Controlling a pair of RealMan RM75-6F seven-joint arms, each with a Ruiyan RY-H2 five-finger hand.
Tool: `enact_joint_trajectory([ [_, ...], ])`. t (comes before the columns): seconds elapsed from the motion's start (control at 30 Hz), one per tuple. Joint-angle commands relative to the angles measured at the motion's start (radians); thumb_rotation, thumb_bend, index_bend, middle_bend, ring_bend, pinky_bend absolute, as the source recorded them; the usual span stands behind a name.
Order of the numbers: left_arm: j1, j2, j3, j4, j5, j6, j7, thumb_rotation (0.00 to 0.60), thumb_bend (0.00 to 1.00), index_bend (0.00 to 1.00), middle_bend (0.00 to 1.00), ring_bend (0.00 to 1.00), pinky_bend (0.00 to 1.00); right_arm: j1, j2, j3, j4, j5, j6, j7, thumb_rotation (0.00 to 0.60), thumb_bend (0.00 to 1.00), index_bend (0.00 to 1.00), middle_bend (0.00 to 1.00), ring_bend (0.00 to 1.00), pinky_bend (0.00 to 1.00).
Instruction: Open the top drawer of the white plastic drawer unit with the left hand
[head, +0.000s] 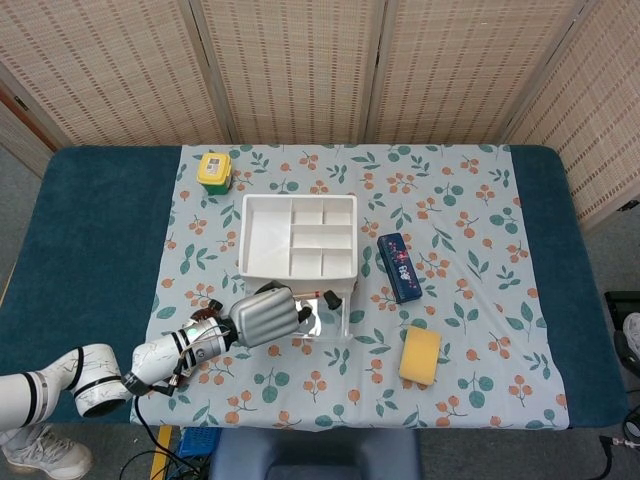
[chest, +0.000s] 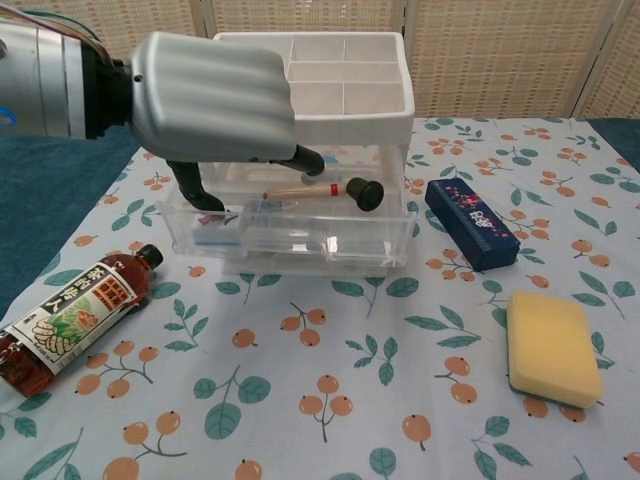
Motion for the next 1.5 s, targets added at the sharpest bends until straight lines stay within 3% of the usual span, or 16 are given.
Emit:
enact_joint_trajectory([
  [0.03, -0.006, -0.01, -0.001, 0.008, 0.007, 0.01, -0.011, 0.6, 0.13, 0.29, 0.96, 1.0, 1.0, -0.001, -0.001, 0.0, 0.002, 0.002, 0.0, 0.002, 0.6, 0.39, 0.0, 0.01, 0.01, 0.02],
  [0.43, -0.024, -0.032, -0.003, 0.044, 0.059, 0.08, -0.097, 0.6, 0.13, 0.29, 0.96, 1.0, 1.0, -0.003, -0.004, 0.001, 0.011, 0.005, 0.0, 0.009, 0.6, 0.39, 0.0, 0.01, 0.01, 0.02],
  [0.9, -0.02, 0.032, 0.017, -0.023, -0.016, 0.009, -0.027, 0.6, 0.13, 0.28, 0.96, 1.0, 1.0, 0.003, -0.008, 0.003, 0.018, 0.006, -0.009, 0.014, 0.6, 0.39, 0.0, 0.01, 0.01, 0.02],
  [1.5, -0.057, -0.033, 0.005, 0.026, -0.04, 0.009, -0.047, 0.6, 0.13, 0.28, 0.96, 1.0, 1.0, -0.001, -0.01, 0.003, 0.023, 0.013, -0.011, 0.019, 0.6, 0.39, 0.0, 0.01, 0.01, 0.02],
])
